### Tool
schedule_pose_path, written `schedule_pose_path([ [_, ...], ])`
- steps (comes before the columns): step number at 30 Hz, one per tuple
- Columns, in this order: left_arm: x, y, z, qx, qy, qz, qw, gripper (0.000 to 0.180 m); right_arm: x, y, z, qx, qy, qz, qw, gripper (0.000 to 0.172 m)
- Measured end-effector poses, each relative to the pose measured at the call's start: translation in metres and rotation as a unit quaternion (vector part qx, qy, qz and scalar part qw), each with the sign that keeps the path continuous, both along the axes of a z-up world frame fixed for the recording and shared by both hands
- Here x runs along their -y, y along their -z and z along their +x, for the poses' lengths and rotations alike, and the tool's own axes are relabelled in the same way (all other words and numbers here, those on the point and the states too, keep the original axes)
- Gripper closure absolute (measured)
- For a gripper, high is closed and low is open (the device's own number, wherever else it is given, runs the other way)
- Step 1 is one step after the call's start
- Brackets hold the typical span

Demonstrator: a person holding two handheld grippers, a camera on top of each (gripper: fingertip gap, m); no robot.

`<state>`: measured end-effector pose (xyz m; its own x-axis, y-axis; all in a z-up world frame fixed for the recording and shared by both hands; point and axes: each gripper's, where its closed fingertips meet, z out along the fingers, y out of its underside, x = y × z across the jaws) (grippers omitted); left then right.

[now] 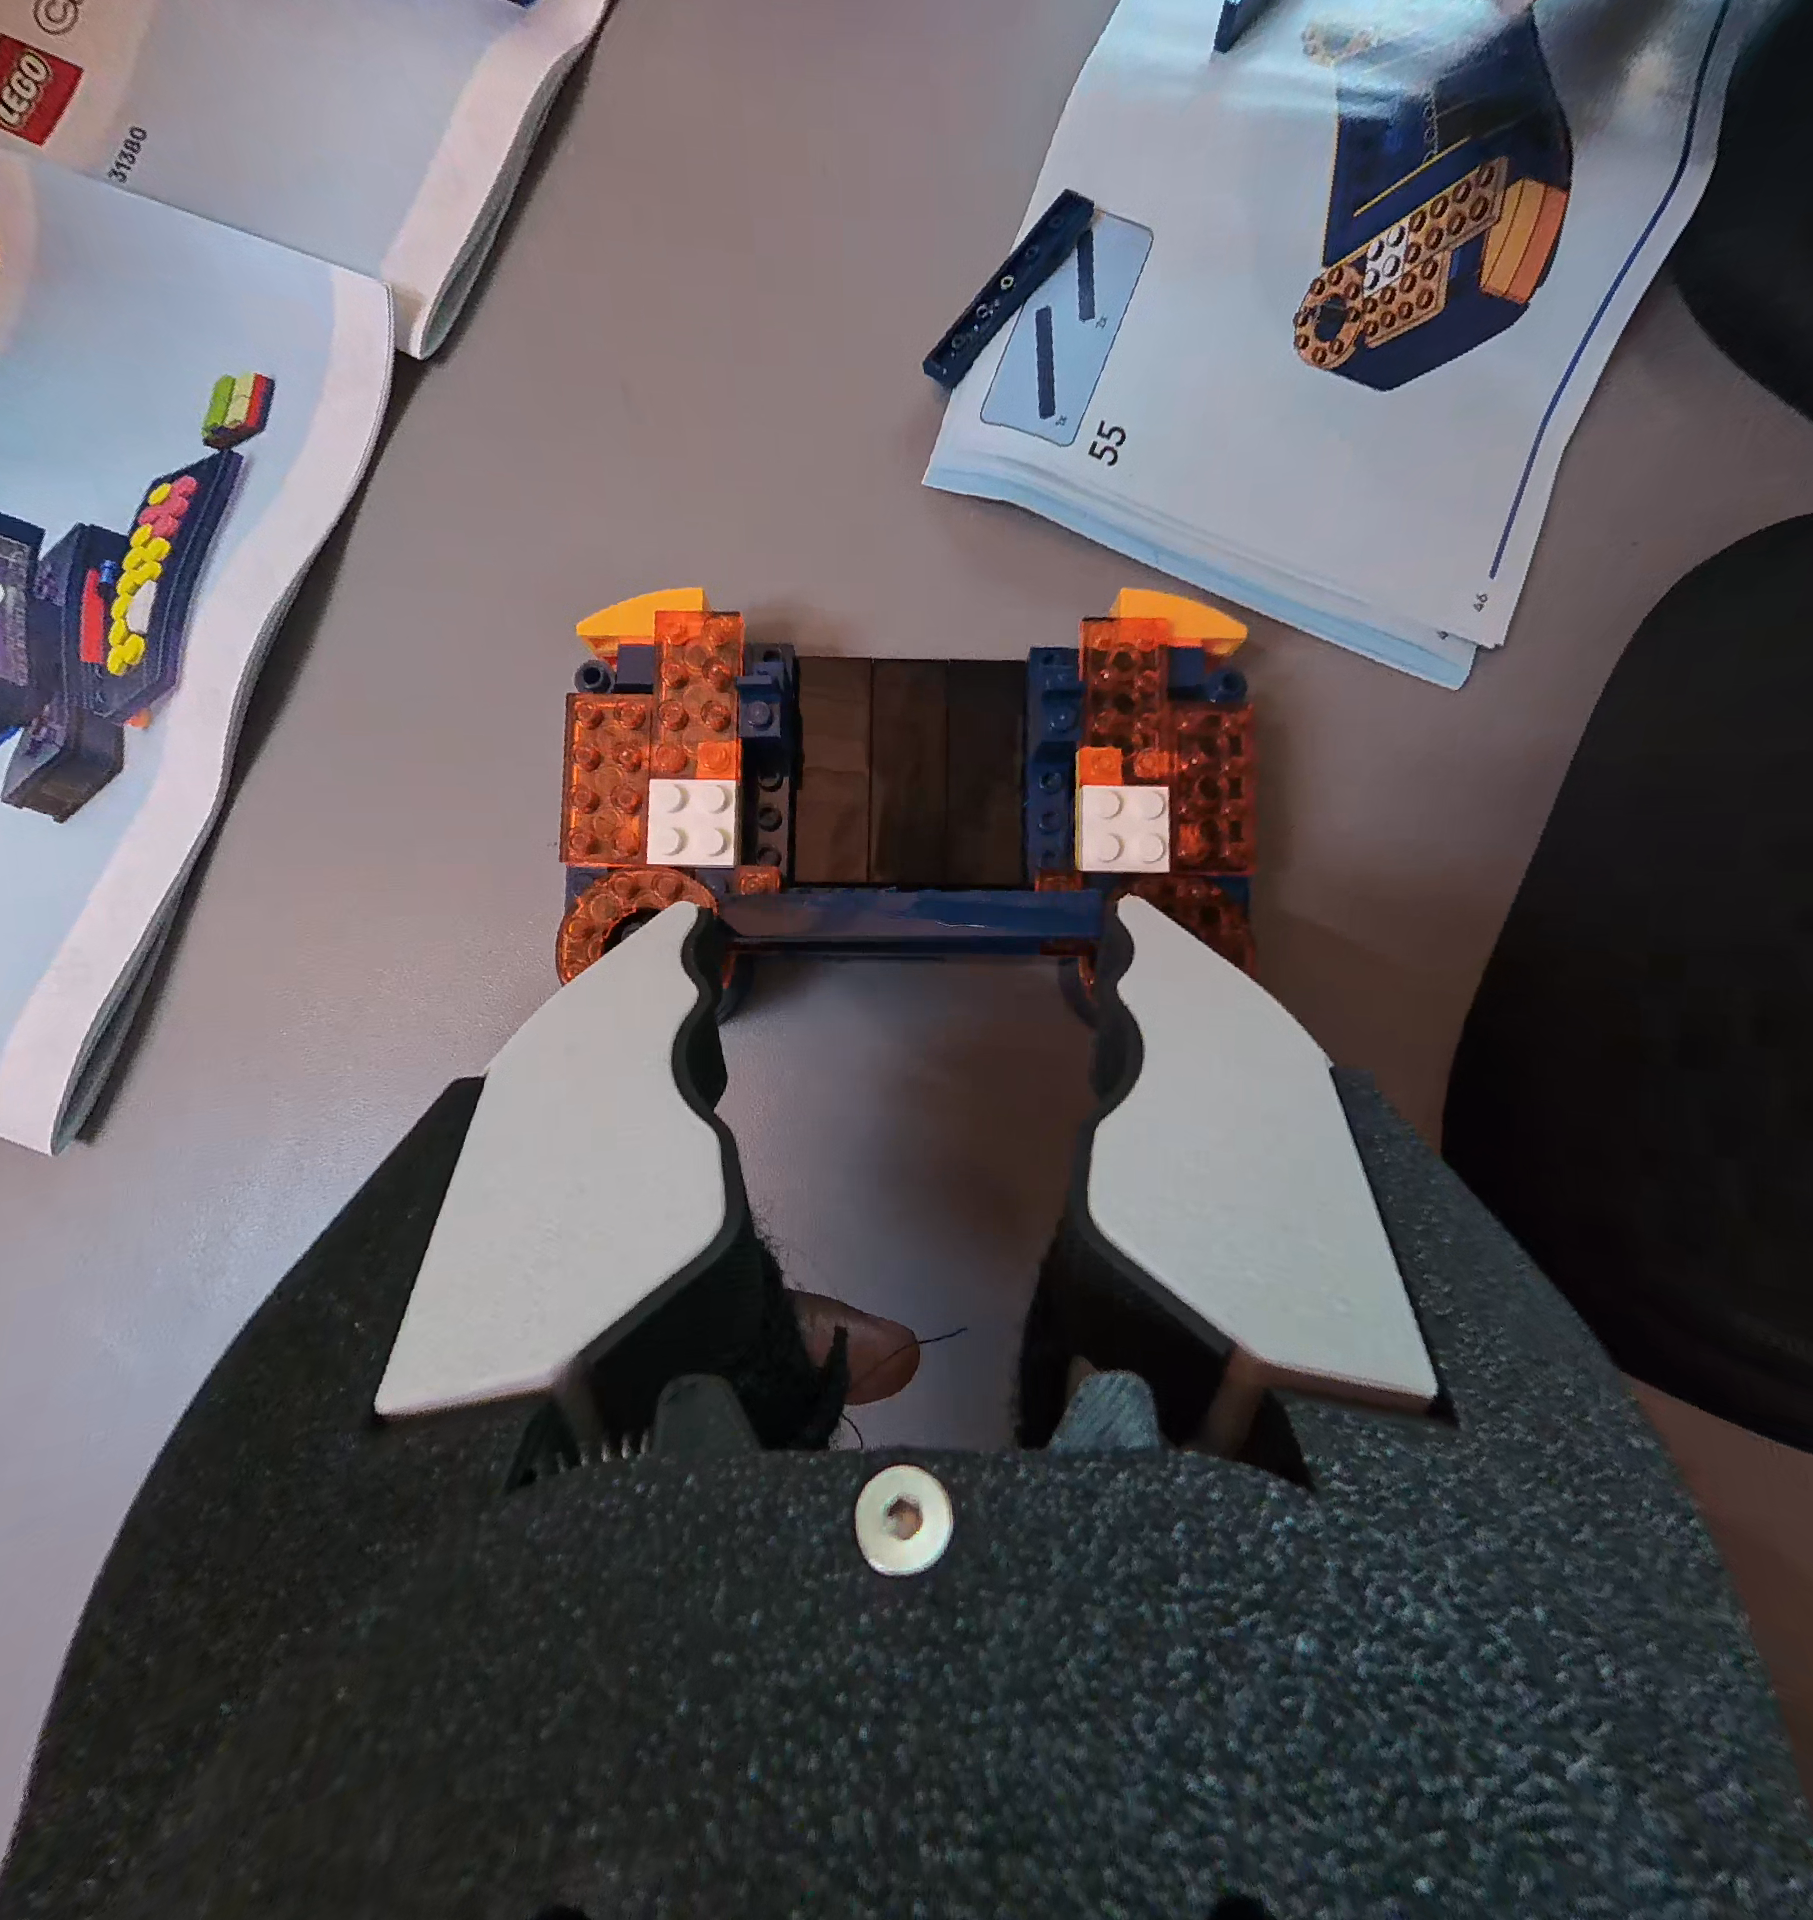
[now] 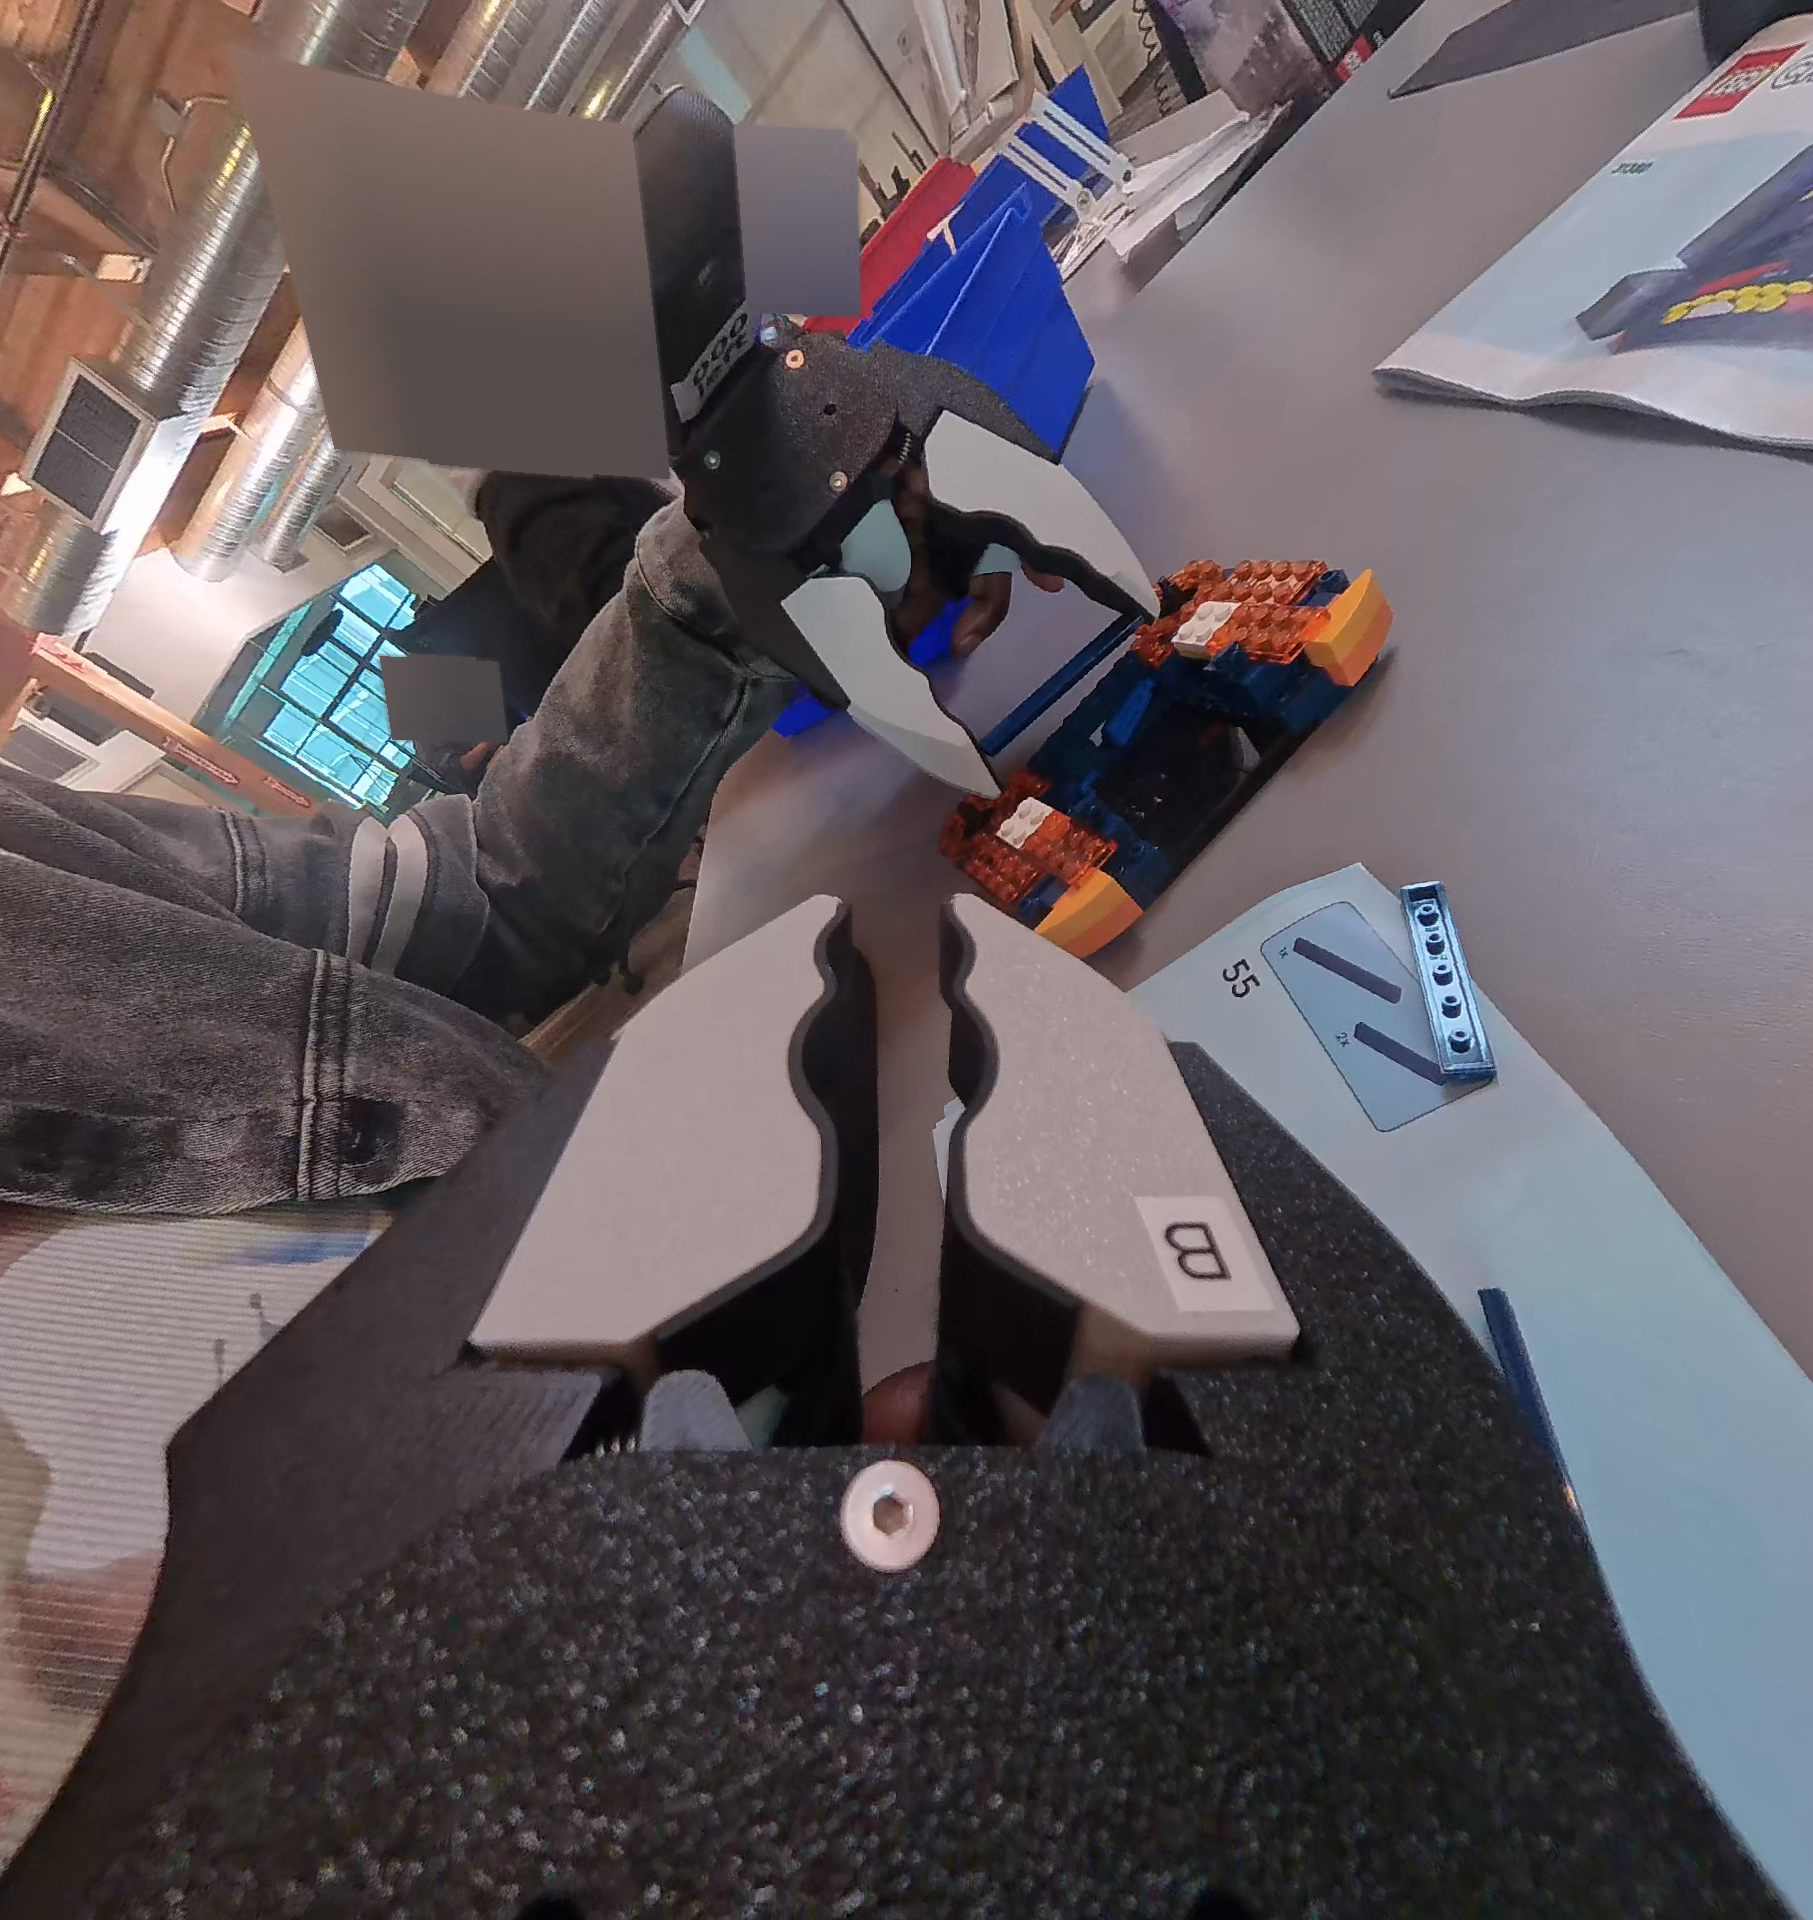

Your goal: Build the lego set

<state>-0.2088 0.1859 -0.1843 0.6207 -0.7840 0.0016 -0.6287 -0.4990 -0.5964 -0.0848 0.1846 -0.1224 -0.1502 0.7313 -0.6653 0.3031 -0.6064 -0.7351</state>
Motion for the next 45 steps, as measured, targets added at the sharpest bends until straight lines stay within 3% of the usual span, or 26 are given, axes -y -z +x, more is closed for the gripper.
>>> schedule_pose_path([
  [17, 0.001, -0.004, -0.003, 0.000, -0.004, 0.009, 1.000, 0.113, 0.002, 0.001, 0.002, -0.001, -0.008, -0.001, 1.000, 0.159],
  [21, 0.009, -0.019, -0.021, 0.022, -0.066, 0.043, 0.997, 0.133, 0.010, 0.000, 0.002, 0.011, -0.055, 0.020, 0.998, 0.159],
  [24, 0.022, -0.009, -0.033, 0.006, -0.089, 0.047, 0.995, 0.146, 0.013, -0.006, 0.001, 0.031, -0.102, 0.070, 0.992, 0.158],
  [27, 0.016, 0.003, -0.047, 0.012, -0.211, 0.021, 0.977, 0.164, 0.011, -0.013, -0.006, 0.051, -0.129, 0.129, 0.982, 0.159],
  [29, 0.014, 0.004, -0.038, 0.079, -0.280, -0.002, 0.957, 0.162, 0.009, -0.020, -0.014, 0.055, -0.129, 0.169, 0.976, 0.160],
  [33, 0.018, 0.007, -0.031, 0.133, -0.356, -0.004, 0.925, 0.154, 0.009, -0.029, -0.022, 0.050, -0.130, 0.215, 0.967, 0.162],
  [35, 0.018, 0.006, -0.026, 0.168, -0.373, -0.010, 0.912, 0.149, 0.010, -0.030, -0.023, 0.044, -0.130, 0.220, 0.966, 0.162],
  [38, 0.018, 0.017, -0.023, 0.149, -0.385, -0.030, 0.910, 0.145, 0.010, -0.028, -0.023, 0.043, -0.132, 0.221, 0.965, 0.162],
  [41, 0.015, 0.024, -0.024, 0.113, -0.383, -0.026, 0.916, 0.169, 0.010, -0.027, -0.021, 0.042, -0.134, 0.225, 0.964, 0.162],
  [45, 0.017, 0.018, -0.031, 0.081, -0.355, -0.008, 0.931, 0.178, 0.011, -0.031, -0.019, 0.032, -0.142, 0.231, 0.962, 0.163],
])
